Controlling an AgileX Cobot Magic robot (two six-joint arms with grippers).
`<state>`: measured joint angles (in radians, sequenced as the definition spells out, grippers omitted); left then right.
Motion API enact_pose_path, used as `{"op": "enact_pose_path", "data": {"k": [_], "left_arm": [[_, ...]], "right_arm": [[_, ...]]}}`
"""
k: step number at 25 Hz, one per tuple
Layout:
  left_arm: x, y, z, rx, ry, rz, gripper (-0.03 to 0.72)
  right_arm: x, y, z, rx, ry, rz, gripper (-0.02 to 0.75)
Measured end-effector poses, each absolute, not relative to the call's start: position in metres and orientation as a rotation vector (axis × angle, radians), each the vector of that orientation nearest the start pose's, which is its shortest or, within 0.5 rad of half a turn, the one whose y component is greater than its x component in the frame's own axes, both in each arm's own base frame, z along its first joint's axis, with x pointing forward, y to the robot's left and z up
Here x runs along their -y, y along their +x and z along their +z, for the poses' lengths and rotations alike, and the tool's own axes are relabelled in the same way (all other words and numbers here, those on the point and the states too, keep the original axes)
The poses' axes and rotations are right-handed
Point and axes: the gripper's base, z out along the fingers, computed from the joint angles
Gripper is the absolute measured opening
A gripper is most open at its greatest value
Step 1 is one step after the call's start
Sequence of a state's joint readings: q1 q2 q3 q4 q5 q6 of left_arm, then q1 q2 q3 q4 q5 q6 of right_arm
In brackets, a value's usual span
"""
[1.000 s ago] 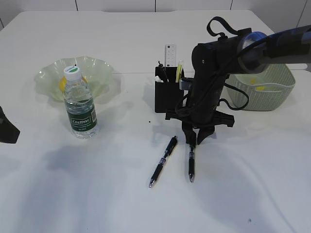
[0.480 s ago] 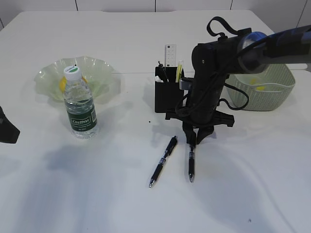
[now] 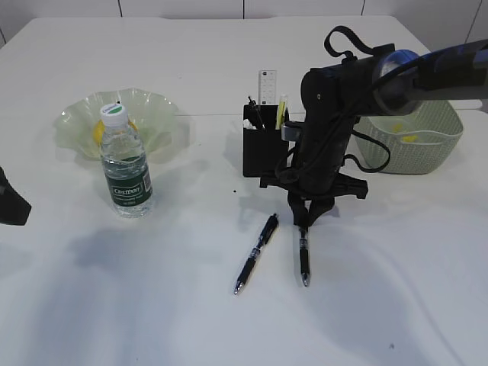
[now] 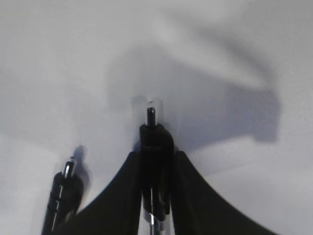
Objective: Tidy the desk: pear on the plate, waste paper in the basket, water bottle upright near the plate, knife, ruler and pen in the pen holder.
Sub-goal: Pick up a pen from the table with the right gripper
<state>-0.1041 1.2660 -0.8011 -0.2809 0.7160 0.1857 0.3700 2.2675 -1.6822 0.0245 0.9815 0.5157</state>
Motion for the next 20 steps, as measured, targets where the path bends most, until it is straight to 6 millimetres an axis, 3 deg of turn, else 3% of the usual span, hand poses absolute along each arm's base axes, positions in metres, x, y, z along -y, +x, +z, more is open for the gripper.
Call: {"op": "enact_pose_path", "data": {"k": [15, 20], "left_arm": [[0.041, 0.233, 0.253, -2.64, 0.161, -0.287, 0.474], [0.041, 0.233, 0.253, -2.64, 0.161, -0.287, 0.474]], "right_arm": [[-0.164, 0.419, 0.124, -3.056, 0.226, 0.089, 0.12], [-0.164, 0.419, 0.136, -3.032, 0.199, 0.103, 0.12]]}}
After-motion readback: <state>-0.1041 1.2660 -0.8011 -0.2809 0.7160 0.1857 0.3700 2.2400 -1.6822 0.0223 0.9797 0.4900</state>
